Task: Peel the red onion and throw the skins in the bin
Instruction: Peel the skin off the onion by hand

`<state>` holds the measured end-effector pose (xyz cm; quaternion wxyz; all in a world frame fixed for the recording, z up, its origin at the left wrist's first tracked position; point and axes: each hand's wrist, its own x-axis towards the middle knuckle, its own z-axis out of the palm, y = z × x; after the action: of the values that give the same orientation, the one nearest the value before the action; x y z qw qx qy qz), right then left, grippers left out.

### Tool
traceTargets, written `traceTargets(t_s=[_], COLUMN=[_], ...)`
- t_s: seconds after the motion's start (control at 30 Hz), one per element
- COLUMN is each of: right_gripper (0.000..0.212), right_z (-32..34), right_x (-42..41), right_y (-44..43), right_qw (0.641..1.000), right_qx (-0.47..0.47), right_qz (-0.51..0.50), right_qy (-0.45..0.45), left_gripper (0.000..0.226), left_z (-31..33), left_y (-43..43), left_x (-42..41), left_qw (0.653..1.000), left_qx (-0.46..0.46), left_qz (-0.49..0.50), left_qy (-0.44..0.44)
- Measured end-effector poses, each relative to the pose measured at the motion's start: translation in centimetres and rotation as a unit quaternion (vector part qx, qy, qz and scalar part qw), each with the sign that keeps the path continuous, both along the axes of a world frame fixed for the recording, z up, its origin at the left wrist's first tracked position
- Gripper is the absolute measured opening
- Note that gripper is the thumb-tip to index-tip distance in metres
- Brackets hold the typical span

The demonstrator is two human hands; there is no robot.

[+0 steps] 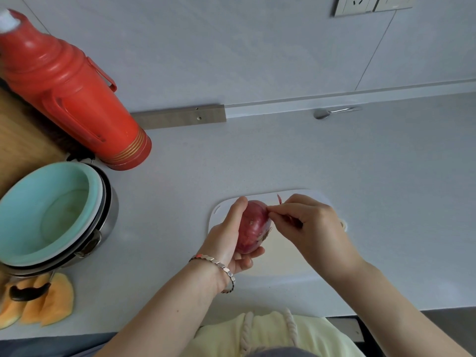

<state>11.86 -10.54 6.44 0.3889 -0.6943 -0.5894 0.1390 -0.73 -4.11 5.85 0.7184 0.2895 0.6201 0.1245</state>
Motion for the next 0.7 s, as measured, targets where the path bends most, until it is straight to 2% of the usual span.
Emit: traceTargets(t_s=[0.17, 0.27, 0.37, 0.43, 0.5, 0.57, 0.63, 0.7], right_gripper=[0.01, 0.015, 0.023, 0.024, 0.022, 0.017, 0.011, 0.009], right_z=[-0.5, -0.2, 0.1, 0.7, 1.3, 1.7, 1.8, 1.6], right_x=[0.2, 0.0, 0.4, 0.8, 1.0, 1.1, 1.1, 1.0], right_y=[0.1, 0.1, 0.1, 0.0, -0.2, -0.3, -0.3, -0.2], right_qw=[0.999, 0.992, 0.963, 0.95, 0.956, 0.97, 0.98, 0.986], right_qx=[-0.012, -0.062, -0.097, -0.099, -0.091, -0.08, -0.073, -0.065], right_qz=[-0.01, -0.047, -0.081, -0.068, -0.045, -0.024, -0.008, -0.003], right_qy=[0.041, 0.097, 0.24, 0.287, 0.276, 0.229, 0.184, 0.154], left_gripper=[0.045, 0.05, 0.052, 0.053, 0.051, 0.053, 0.061, 0.065], left_z=[0.5, 0.5, 0.1, -0.4, -0.9, -1.3, -1.5, -1.7], left_y=[-0.2, -0.5, -0.9, -1.0, -0.9, -0.7, -0.4, -0.1], left_x=[-0.1, -0.2, -0.4, -0.6, -0.8, -0.9, -0.8, -0.7], left_qw=[0.999, 0.986, 0.937, 0.889, 0.83, 0.783, 0.751, 0.737], left_qx=[0.032, 0.154, 0.333, 0.443, 0.543, 0.607, 0.644, 0.659], left_qz=[-0.024, -0.054, -0.095, -0.103, -0.112, -0.123, -0.131, -0.138], left_qy=[-0.002, 0.027, 0.055, 0.057, 0.054, 0.055, 0.063, 0.061])
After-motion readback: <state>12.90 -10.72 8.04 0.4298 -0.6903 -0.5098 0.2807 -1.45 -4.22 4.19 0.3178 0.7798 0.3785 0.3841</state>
